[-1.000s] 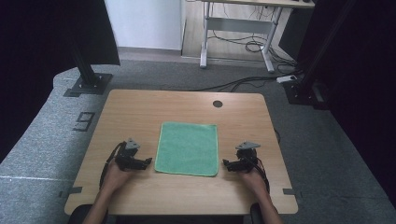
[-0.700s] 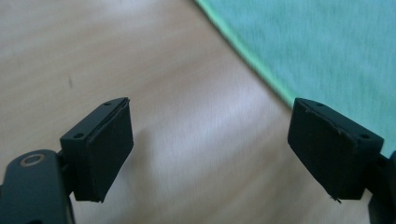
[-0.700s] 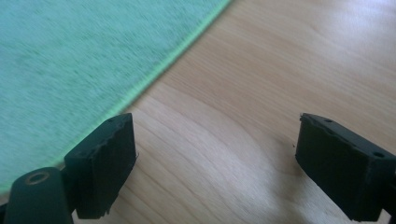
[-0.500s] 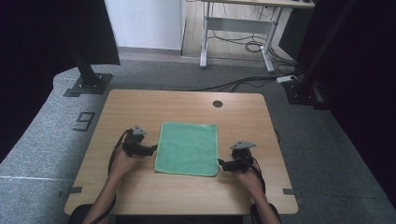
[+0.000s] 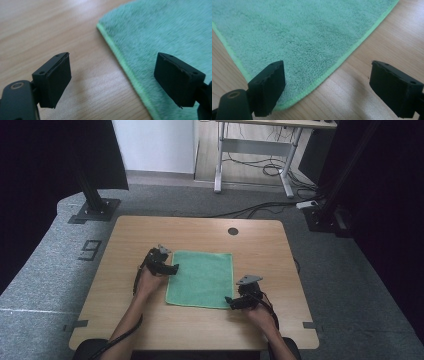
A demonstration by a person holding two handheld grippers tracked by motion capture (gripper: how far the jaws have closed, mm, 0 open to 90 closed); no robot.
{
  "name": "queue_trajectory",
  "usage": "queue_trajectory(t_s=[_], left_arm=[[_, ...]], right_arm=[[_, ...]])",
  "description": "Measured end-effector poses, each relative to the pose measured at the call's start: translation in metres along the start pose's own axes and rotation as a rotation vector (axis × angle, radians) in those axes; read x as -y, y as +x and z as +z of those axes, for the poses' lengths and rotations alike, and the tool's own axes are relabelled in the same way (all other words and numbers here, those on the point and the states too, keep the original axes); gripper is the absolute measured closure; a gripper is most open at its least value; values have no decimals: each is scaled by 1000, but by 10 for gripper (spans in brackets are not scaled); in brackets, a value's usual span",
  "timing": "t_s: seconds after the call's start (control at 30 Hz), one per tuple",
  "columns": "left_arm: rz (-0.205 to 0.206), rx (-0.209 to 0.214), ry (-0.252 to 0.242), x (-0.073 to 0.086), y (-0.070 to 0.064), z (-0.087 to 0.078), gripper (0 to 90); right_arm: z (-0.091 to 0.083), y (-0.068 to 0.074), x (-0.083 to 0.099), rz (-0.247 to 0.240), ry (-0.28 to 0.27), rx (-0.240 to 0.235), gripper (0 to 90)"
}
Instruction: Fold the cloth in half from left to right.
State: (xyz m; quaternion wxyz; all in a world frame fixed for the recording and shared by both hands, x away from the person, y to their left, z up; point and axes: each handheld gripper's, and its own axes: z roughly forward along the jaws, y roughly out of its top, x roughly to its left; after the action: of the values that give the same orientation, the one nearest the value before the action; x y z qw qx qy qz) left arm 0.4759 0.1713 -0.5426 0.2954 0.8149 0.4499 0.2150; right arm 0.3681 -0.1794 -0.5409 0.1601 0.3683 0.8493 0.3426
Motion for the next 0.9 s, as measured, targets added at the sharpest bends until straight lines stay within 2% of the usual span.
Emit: queue_trajectory(t_s=[0.1,0.27,0.4,0.9], left_arm=[[-18,3,-8,3,1,-1,137],[18,-16,12,8,-2,-9,137],[17,-18,27,15,-5,-19,138],[21,18,42,52,-18,-55,139]], right_arm=[[3,1,1,-23,28,8,135],[4,-1,2,-25,34,3,137],[3,-1,2,-35,36,18,137],[1,-8,2,-43,34,58,143]])
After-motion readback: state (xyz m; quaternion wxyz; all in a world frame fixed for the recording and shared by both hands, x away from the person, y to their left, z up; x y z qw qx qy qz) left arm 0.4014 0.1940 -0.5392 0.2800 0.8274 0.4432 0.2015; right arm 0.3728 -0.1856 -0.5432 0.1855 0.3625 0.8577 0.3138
